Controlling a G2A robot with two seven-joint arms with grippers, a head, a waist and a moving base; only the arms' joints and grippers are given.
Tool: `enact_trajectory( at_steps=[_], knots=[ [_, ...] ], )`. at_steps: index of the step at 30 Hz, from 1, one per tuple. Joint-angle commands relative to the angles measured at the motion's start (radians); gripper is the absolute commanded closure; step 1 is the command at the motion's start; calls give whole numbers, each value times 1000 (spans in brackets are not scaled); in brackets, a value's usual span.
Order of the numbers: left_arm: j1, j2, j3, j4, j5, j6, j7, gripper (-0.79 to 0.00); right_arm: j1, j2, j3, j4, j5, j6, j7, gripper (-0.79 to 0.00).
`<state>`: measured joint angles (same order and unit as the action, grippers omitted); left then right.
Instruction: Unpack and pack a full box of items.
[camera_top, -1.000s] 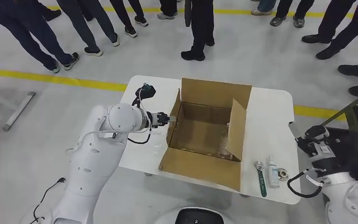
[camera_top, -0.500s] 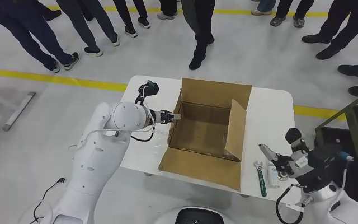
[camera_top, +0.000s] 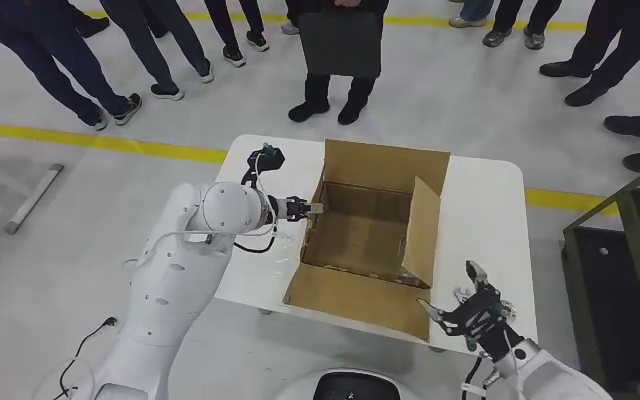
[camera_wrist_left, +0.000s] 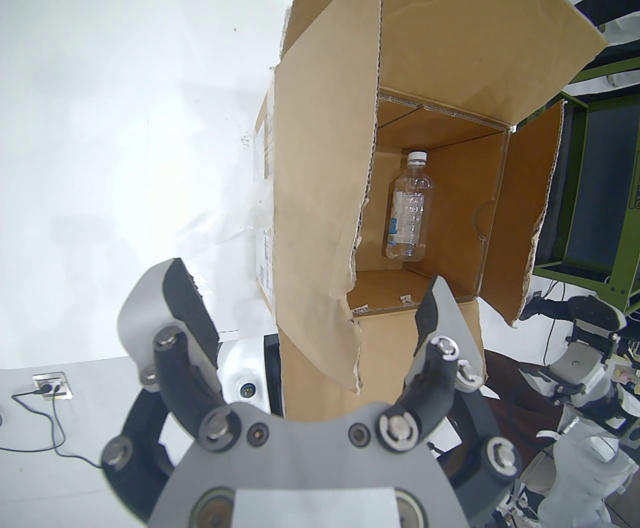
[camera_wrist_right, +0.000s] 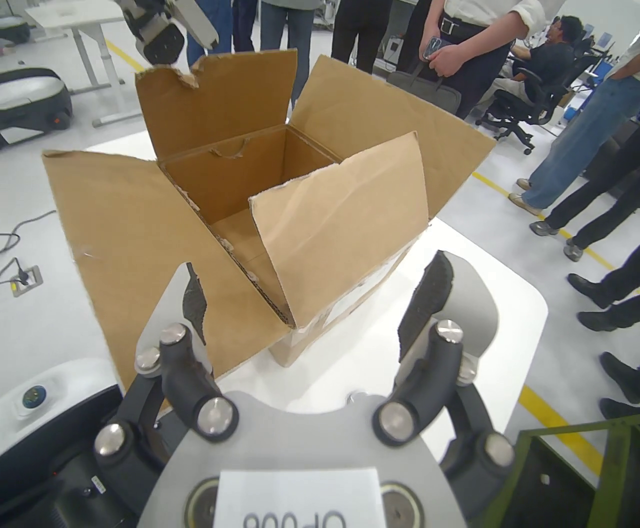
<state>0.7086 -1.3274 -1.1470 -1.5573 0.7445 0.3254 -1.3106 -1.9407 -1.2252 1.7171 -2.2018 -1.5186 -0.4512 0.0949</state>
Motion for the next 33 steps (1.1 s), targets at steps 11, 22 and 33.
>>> enact_trajectory(
  at_steps=[11,22,33],
  knots=[
    [0,0,0,0,0,0,0,-785,129,-8,-139,83,-137,176,60,-785],
    [0,0,0,0,0,0,0,-785,171,-9,-182,91,-194,212,166,-785],
    [0,0,0,0,0,0,0,-785,190,-11,-191,104,-186,237,205,-376]
  ],
)
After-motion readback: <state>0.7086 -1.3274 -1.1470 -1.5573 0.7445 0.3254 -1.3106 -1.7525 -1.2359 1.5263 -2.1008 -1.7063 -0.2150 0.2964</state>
